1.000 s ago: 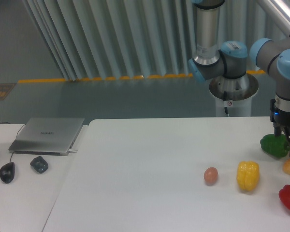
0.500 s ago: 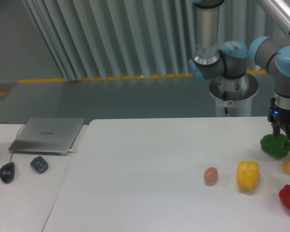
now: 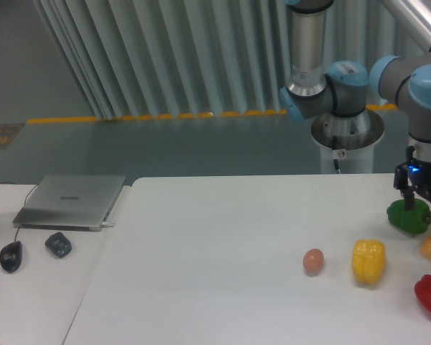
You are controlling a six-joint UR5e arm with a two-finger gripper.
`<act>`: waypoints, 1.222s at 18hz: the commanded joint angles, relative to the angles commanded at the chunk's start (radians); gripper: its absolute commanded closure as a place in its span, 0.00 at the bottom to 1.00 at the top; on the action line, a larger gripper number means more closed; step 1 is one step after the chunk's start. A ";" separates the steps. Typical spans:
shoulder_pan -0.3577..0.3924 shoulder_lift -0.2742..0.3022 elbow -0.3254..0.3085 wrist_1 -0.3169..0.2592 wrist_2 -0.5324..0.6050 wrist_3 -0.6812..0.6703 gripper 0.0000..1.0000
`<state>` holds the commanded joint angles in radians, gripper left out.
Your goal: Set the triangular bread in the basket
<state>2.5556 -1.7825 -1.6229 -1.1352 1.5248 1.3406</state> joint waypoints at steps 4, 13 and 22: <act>0.027 -0.014 -0.029 0.026 -0.015 0.047 0.00; 0.072 -0.040 -0.051 0.052 0.011 0.230 0.00; 0.086 -0.095 -0.055 0.045 0.173 0.515 0.00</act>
<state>2.6415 -1.8776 -1.6781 -1.0906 1.6981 1.8560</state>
